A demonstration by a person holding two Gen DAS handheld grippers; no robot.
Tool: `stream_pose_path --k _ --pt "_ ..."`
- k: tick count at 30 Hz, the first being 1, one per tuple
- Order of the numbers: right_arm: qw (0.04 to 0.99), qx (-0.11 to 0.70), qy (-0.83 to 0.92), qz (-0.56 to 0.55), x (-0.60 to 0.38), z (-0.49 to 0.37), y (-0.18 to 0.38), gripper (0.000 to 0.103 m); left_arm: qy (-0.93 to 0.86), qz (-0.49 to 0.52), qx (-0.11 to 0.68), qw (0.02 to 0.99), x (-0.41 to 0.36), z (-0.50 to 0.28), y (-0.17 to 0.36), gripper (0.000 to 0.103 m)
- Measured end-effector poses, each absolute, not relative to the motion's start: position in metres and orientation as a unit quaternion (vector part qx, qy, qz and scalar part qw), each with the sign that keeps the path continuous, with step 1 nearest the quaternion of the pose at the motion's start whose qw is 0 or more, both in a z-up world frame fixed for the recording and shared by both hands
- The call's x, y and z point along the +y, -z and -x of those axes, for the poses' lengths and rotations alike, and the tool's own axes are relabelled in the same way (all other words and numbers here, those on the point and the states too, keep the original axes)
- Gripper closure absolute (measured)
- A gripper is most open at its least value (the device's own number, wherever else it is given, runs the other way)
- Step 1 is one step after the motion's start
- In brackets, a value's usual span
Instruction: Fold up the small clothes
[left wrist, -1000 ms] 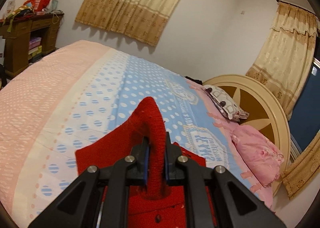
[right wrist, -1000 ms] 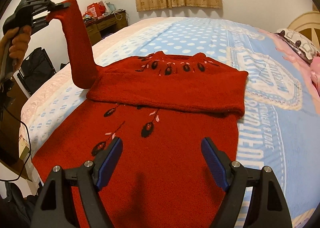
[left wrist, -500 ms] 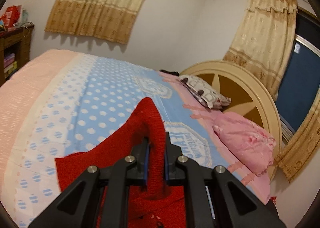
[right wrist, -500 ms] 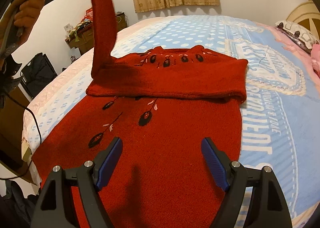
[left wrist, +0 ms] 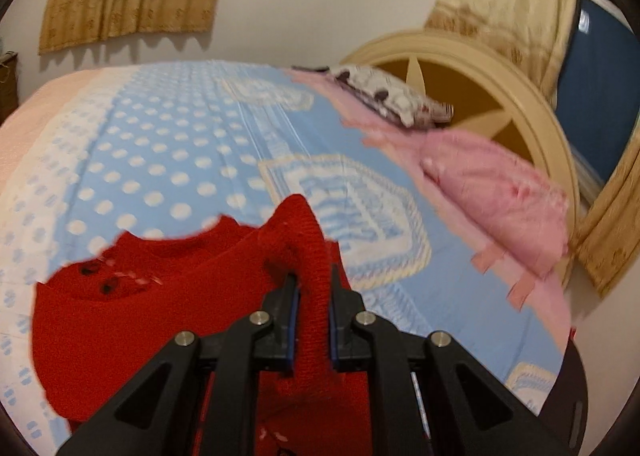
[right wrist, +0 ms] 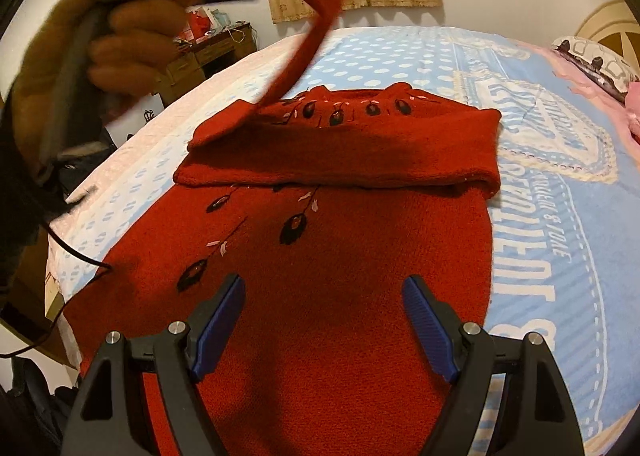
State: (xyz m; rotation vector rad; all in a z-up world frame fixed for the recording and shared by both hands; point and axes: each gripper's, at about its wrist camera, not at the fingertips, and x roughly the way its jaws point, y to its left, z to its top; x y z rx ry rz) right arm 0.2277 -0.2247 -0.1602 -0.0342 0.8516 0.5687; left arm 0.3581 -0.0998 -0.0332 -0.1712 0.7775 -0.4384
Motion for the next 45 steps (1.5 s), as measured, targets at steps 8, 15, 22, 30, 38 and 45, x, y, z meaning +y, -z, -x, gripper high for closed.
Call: stream_pose_path --k 8,15,22,30,38,45 --pt "0.866 0.415 -0.279 0.002 -0.228 -0.232 0.163 0.022 0.219 0.046 0.427 0.876 -0.139 -0.369 0.081 0.090" --pt "0.858 0.425 -0.289 -0.010 -0.229 -0.235 0.166 0.022 0.233 0.028 0.417 0.878 -0.134 -0.357 0.074 0.051" --pt "0.856 0.427 -0.291 -0.016 -0.231 -0.241 0.166 0.022 0.189 -0.038 0.395 0.899 -0.068 -0.316 0.076 0.038" --pt "0.853 0.434 -0.289 -0.025 -0.233 -0.246 0.169 0.022 0.055 -0.037 0.423 0.904 0.060 -0.276 0.118 0.031" --pt "0.866 0.428 -0.259 -0.025 -0.240 -0.241 0.158 0.022 0.010 -0.006 0.433 0.901 0.088 -0.292 0.145 0.031" --pt "0.866 0.441 -0.230 -0.047 -0.261 -0.258 0.125 0.022 -0.021 -0.007 0.414 0.910 0.108 -0.311 0.153 0.021"
